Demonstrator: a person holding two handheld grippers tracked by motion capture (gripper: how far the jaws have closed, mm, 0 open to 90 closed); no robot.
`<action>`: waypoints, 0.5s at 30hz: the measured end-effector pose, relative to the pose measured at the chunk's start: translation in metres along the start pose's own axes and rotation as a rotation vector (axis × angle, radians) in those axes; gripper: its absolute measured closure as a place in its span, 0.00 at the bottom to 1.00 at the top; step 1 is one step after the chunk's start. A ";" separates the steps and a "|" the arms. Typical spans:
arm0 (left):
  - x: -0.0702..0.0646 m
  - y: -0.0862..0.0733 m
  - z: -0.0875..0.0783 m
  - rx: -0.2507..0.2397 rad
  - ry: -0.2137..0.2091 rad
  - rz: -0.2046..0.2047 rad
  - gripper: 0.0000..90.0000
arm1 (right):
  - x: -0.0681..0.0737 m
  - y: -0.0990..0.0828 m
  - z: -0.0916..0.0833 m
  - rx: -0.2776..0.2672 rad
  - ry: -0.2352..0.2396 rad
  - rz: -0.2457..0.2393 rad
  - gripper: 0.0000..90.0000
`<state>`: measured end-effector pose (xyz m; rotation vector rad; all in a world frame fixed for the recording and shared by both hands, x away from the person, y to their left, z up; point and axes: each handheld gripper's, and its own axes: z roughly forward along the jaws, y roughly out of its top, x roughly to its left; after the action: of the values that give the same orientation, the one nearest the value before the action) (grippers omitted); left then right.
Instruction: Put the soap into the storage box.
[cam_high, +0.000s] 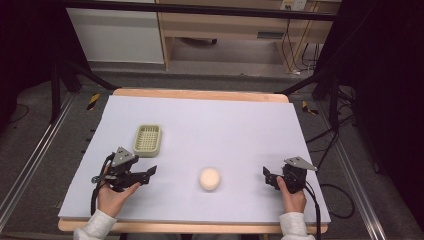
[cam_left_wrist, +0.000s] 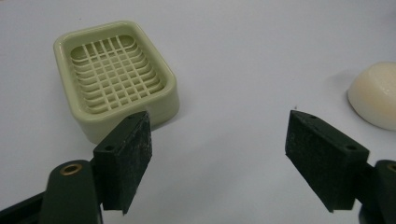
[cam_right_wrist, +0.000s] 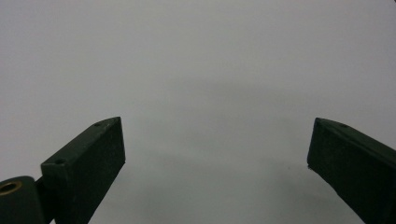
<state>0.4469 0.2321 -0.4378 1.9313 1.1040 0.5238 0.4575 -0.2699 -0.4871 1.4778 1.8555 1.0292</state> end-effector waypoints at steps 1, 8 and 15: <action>-0.001 0.000 0.000 0.001 -0.001 0.002 0.25 | 0.000 0.000 0.000 0.000 0.000 -0.001 0.05; -0.006 0.005 0.003 0.001 -0.009 0.010 0.25 | 0.000 0.000 0.000 0.002 0.004 0.001 0.05; -0.009 0.007 0.005 -0.003 -0.016 0.016 0.25 | 0.000 0.000 0.000 0.002 0.003 0.000 0.05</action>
<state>0.4492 0.2197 -0.4343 1.9403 1.0781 0.5175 0.4578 -0.2700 -0.4872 1.4787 1.8585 1.0302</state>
